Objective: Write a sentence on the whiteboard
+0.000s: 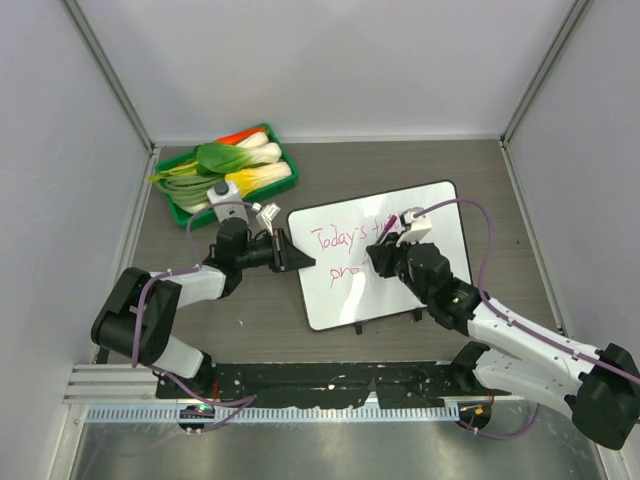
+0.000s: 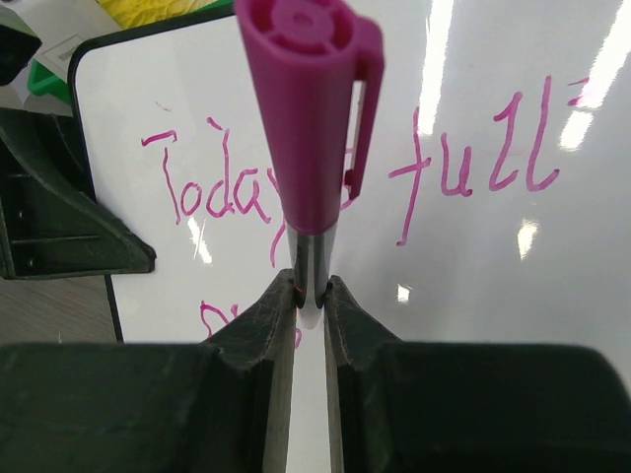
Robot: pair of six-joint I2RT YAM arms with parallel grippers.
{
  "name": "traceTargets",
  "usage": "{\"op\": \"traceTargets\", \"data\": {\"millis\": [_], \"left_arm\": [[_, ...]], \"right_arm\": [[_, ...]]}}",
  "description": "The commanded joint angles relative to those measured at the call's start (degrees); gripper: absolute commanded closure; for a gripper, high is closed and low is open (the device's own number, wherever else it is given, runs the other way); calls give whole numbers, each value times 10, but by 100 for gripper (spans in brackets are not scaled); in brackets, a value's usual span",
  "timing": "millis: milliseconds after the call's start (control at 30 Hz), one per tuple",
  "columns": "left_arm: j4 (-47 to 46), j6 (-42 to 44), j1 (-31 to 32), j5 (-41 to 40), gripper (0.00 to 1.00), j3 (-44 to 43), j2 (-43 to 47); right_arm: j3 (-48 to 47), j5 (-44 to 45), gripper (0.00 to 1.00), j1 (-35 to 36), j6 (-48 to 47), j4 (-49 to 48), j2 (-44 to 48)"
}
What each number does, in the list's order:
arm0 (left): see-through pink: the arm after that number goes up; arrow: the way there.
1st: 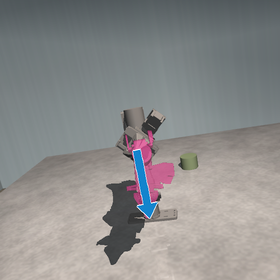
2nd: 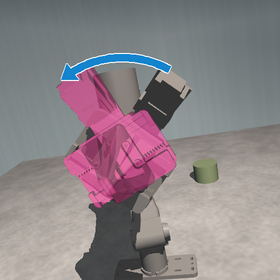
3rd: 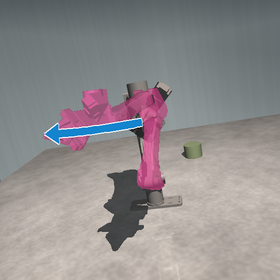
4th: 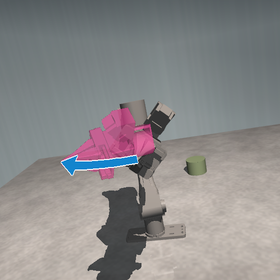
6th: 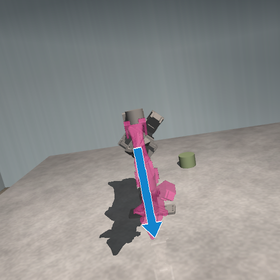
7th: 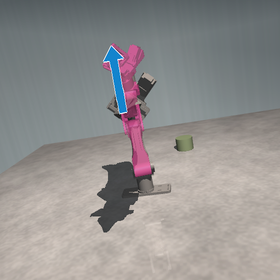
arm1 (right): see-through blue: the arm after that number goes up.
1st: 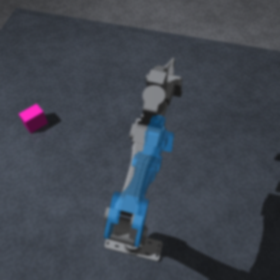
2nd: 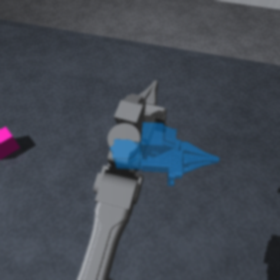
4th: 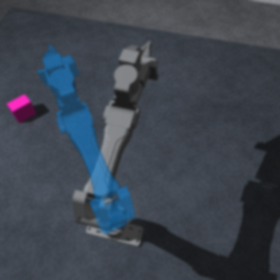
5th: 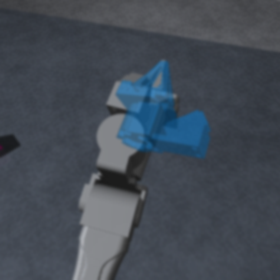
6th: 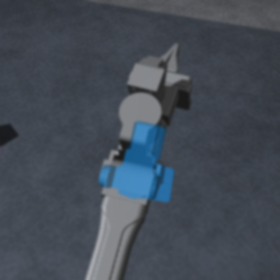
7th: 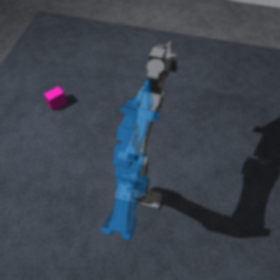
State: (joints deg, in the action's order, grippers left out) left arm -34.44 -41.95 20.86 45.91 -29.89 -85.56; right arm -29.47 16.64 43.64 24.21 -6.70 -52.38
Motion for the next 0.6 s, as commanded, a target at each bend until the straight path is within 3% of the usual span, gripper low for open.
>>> {"op": "traceTargets", "data": {"millis": [0,567], "left_arm": [[49,89,-2,-108,100,1,-19],[49,90,-4,-107,100,0,-20]], "right_arm": [[10,-26,98,1,5,-41,-1],[19,-2,99,1,1,-69,-29]]}}
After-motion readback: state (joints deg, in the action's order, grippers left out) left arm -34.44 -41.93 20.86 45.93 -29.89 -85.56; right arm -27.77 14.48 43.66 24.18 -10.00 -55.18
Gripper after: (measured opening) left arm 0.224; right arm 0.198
